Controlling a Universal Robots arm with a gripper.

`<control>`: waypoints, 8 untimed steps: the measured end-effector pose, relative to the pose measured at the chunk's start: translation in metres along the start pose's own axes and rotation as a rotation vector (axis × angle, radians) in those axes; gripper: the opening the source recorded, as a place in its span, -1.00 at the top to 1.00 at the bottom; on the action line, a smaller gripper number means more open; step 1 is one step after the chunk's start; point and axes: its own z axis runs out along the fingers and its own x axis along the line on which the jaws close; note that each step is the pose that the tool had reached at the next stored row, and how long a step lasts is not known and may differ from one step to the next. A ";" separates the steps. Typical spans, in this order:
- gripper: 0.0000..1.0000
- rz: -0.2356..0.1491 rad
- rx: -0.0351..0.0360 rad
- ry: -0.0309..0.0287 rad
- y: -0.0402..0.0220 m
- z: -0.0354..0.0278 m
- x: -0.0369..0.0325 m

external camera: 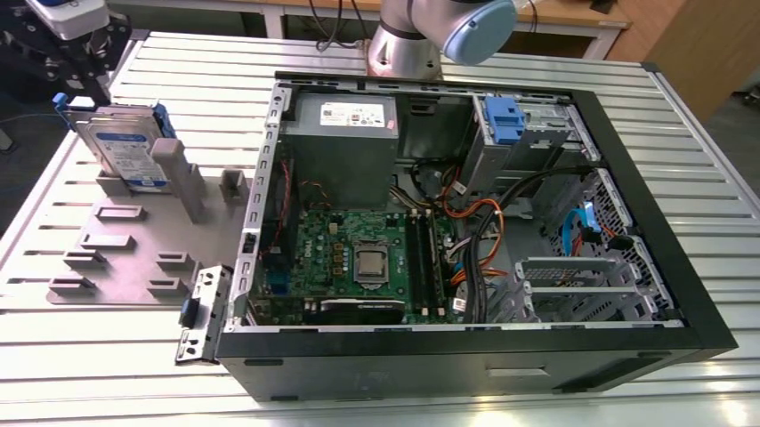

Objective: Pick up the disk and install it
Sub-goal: 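Pick up the disk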

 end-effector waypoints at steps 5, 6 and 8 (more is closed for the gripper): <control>0.79 -0.091 -0.0023 0.0042 0.0000 0.0000 0.0000; 0.79 -0.109 -0.0027 0.0049 0.0000 0.0001 0.0000; 0.79 -0.147 -0.0036 0.0067 0.0000 0.0000 0.0000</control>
